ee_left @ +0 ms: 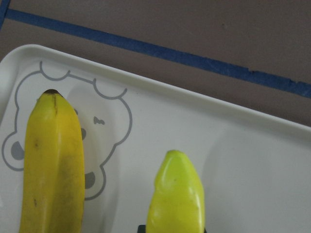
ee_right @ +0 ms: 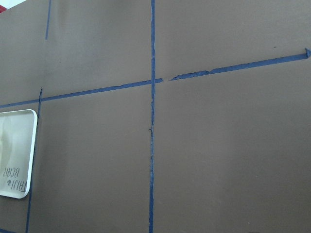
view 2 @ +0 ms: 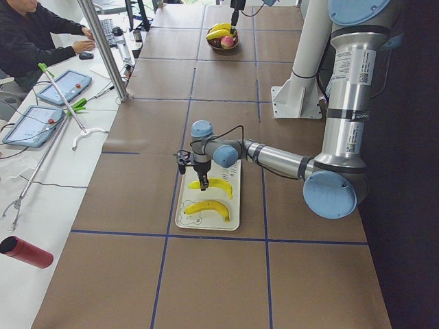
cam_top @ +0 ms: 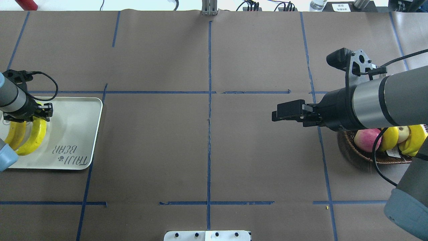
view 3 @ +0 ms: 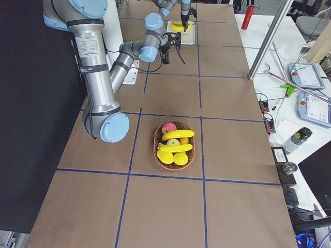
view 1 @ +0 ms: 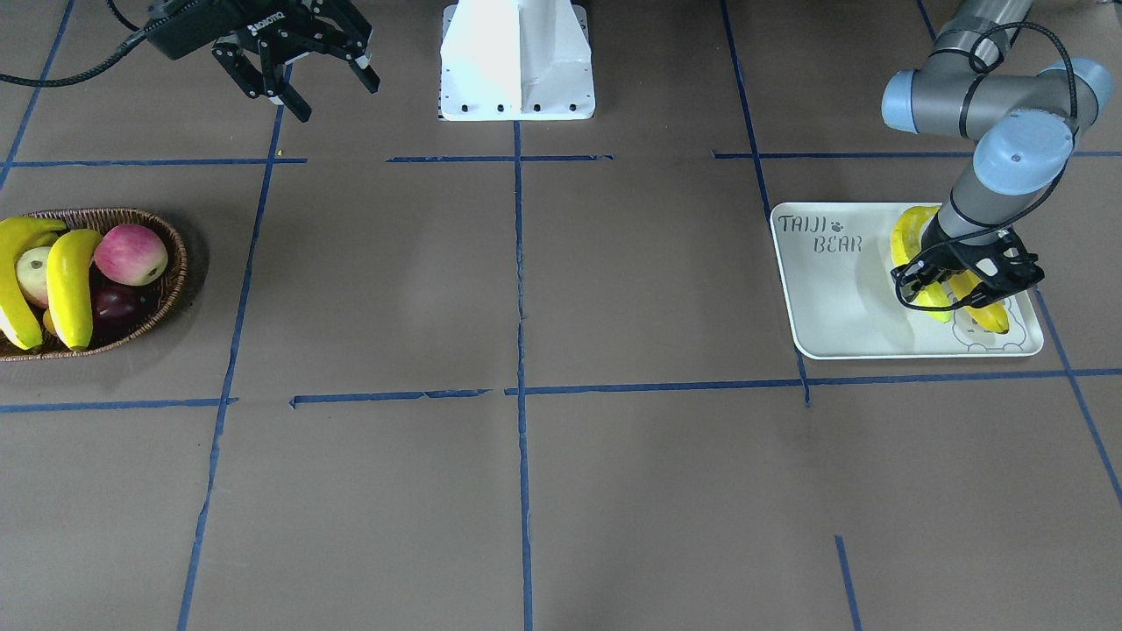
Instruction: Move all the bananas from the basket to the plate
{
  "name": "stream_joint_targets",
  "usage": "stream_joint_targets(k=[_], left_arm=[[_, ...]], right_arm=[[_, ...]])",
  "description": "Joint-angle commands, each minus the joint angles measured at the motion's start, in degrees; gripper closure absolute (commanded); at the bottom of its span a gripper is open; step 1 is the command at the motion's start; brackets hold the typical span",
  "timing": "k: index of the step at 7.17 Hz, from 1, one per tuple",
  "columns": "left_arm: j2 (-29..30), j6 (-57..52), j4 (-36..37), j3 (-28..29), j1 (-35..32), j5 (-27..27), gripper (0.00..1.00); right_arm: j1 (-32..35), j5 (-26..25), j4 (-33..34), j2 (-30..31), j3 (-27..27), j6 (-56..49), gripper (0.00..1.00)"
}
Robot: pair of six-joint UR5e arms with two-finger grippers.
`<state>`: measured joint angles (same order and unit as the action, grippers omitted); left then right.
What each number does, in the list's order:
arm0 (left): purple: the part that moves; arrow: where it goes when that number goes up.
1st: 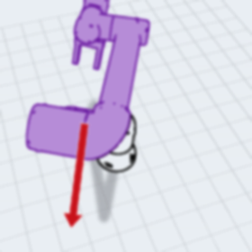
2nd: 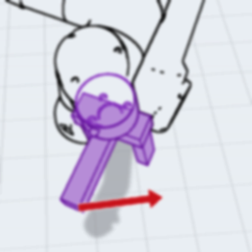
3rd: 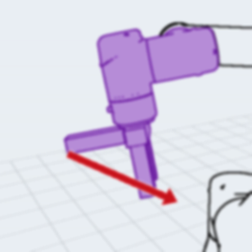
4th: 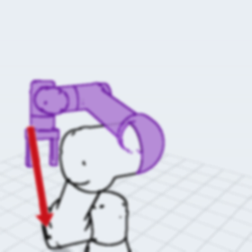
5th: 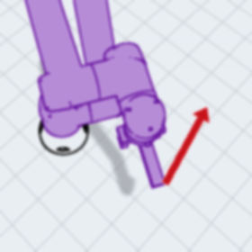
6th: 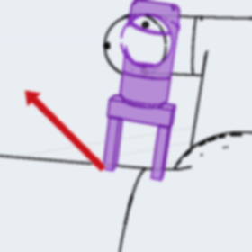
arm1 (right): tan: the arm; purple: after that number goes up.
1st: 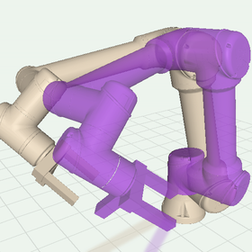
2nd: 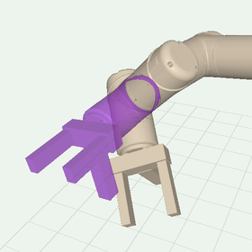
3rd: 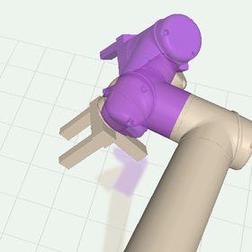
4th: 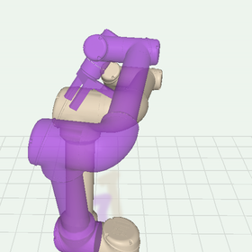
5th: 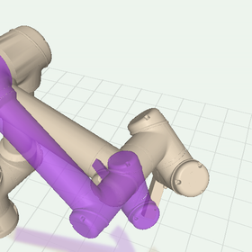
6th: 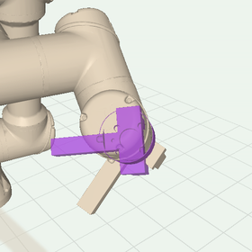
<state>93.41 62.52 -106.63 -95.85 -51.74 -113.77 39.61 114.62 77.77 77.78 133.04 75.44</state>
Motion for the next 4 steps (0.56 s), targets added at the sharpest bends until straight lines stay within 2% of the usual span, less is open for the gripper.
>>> stream_joint_targets(k=[1, 2, 3, 4], left_arm=[[-0.16, -6.75, 0.01, -1.00, -4.04, -0.74, 0.00], [-0.16, -8.37, 0.10, -1.18, -6.94, -3.88, 0.00], [0.36, -8.21, 0.89, -3.44, -9.32, -9.13, 0.00], [0.45, -7.60, 0.98, -5.81, -9.43, -11.10, 0.00]], right_arm=[[5.45, 2.17, 8.20, 1.41, 0.02, -10.58, 0.00], [9.31, 3.76, 13.58, 2.11, -0.15, -18.84, 0.00], [15.35, 6.73, 14.33, 6.73, -0.67, -30.23, 0.00], [21.15, 9.98, 14.33, 10.60, -2.85, -40.44, 0.00]])
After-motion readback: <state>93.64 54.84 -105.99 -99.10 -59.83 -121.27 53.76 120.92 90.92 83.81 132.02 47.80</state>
